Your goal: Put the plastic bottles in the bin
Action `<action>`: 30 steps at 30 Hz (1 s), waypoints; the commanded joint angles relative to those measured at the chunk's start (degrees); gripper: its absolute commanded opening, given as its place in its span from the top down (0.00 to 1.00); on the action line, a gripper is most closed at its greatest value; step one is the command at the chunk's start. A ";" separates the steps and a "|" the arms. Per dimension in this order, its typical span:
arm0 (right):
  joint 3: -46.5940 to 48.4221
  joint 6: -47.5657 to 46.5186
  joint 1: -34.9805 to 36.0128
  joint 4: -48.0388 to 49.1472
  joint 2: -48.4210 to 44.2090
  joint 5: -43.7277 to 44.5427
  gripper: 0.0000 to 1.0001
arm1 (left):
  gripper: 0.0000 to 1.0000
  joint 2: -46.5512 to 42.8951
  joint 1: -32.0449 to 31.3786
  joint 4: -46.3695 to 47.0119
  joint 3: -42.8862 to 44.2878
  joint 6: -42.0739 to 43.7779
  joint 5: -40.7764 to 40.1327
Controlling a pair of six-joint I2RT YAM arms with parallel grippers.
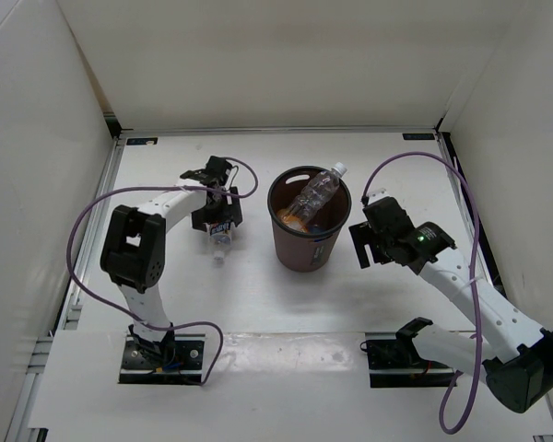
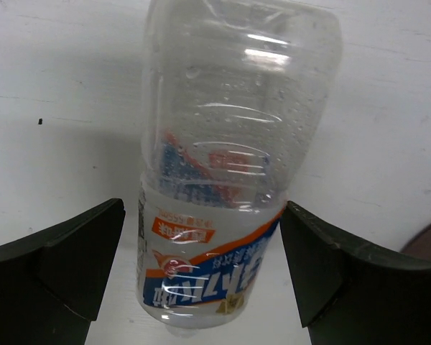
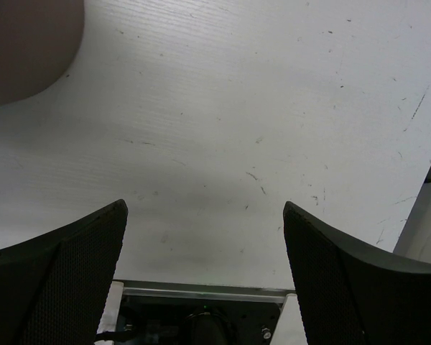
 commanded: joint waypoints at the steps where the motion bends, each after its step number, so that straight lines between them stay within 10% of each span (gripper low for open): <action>1: 1.51 -0.10 -0.09 0.72 -0.76 1.67 0.10 | 0.00 -0.14 1.26 -0.15 1.26 -0.77 -0.52; 12: 1.68 -0.62 -0.01 0.72 0.65 2.37 0.10 | 0.00 3.20 2.41 1.00 2.84 -1.65 2.38; 23: 1.68 -0.97 0.52 1.08 1.35 2.37 0.10 | 0.34 -4.16 4.17 2.49 4.68 0.37 -0.42; 30: 1.95 -1.50 1.84 1.87 1.88 2.46 0.10 | 0.36 -10.85 4.25 0.38 22.04 2.57 -4.38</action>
